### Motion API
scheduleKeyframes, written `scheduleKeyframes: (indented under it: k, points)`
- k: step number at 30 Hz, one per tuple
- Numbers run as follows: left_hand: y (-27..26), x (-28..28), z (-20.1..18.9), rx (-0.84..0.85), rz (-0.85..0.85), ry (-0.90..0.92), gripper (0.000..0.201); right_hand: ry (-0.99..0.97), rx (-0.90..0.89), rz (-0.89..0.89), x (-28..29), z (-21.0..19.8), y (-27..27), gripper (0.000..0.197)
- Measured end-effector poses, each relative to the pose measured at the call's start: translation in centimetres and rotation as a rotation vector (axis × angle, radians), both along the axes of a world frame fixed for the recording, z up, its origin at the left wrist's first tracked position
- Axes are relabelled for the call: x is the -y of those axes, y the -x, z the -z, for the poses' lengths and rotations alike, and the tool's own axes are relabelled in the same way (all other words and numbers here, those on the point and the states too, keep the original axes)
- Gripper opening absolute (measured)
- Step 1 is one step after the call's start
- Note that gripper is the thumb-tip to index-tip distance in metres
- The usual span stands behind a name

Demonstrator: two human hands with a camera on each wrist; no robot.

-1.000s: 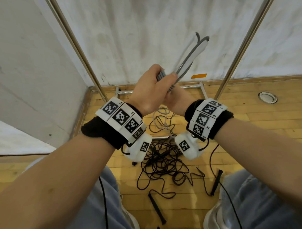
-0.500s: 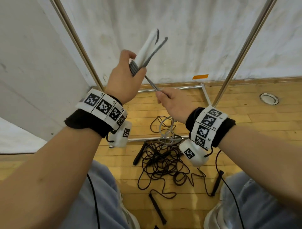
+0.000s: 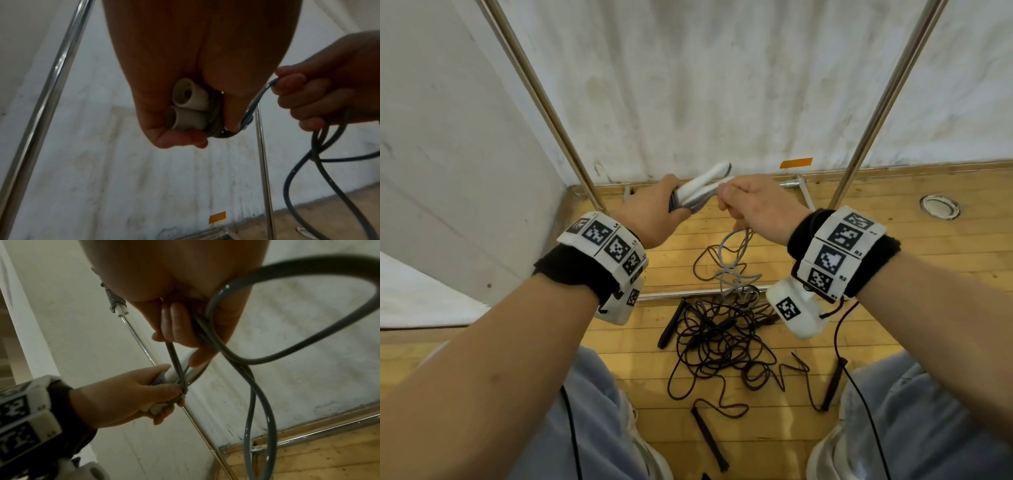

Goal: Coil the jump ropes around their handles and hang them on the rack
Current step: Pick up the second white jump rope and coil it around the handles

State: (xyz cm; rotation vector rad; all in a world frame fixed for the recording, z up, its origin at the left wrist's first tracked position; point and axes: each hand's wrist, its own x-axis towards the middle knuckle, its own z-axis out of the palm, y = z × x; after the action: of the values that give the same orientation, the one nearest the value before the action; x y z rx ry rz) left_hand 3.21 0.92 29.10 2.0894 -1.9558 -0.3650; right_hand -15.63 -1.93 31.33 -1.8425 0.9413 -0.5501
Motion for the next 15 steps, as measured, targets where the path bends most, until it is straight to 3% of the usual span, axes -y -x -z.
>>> scheduleKeyframes:
  k: [4, 8, 12, 15]
  points:
    - [0.9, 0.0, 0.6, 0.039, 0.097, -0.042, 0.028, 0.042, -0.05, -0.079, -0.2, -0.3, -0.4, 0.027]
    - [2.1, 0.0, 1.2, 0.138, 0.173, 0.051, 0.049, 0.122, -0.074, -0.086, -0.1, -1.2, -0.4, 0.031]
    - [3.2, -0.2, 1.9, 0.179, 0.127, 0.11, 0.02, 0.29, -0.157, -0.026, 0.1, -1.4, -0.4, 0.034]
    - [3.5, -0.3, 2.1, 0.159, 0.157, 0.042, 0.016, 0.475, -0.3, 0.029, 0.9, -1.1, 0.2, 0.041]
